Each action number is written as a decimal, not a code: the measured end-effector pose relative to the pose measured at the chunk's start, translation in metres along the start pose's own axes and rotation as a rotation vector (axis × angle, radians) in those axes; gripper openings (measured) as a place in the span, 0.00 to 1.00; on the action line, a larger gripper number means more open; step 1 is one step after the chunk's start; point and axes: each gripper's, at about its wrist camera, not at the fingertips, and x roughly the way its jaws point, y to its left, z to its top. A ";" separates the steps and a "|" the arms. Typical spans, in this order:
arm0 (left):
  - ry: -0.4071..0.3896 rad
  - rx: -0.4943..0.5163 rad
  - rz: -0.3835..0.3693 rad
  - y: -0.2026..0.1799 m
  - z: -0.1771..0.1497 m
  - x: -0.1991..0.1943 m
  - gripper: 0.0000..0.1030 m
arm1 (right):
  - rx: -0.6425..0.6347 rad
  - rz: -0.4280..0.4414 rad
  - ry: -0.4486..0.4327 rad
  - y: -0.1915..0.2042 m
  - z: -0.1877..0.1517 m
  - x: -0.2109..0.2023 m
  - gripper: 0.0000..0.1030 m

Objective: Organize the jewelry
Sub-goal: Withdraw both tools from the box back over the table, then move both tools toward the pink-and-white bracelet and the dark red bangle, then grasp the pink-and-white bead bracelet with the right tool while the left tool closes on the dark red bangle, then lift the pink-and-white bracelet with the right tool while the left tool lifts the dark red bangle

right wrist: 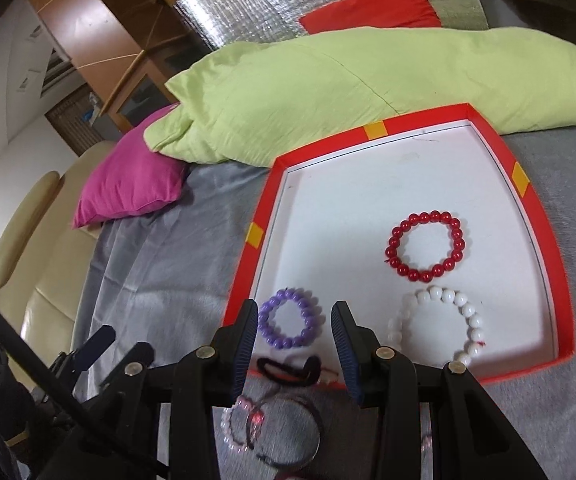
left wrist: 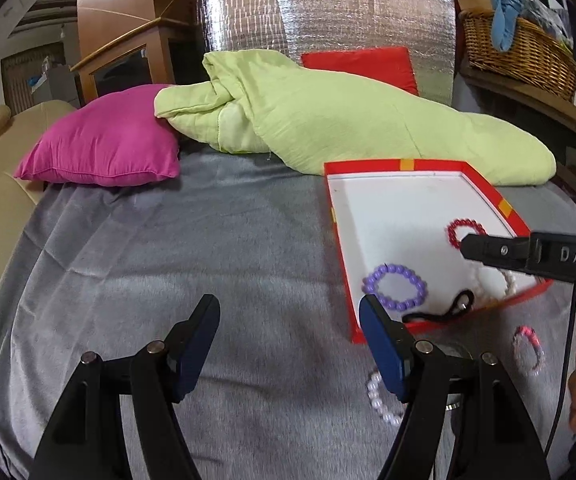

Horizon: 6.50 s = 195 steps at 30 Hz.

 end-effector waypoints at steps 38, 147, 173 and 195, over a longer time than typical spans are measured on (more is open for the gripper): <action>0.203 0.046 -0.094 -0.035 -0.100 -0.050 0.72 | -0.039 -0.093 0.172 -0.038 -0.114 -0.092 0.40; 0.282 0.056 -0.233 -0.079 -0.077 -0.007 0.09 | -0.169 -0.404 0.084 -0.058 -0.095 -0.055 0.10; 0.310 0.006 -0.227 -0.061 -0.080 -0.009 0.09 | -0.125 -0.360 0.077 -0.062 -0.093 -0.050 0.14; 0.256 0.018 -0.235 -0.063 -0.075 -0.015 0.08 | -0.100 -0.312 0.042 -0.058 -0.095 -0.060 0.09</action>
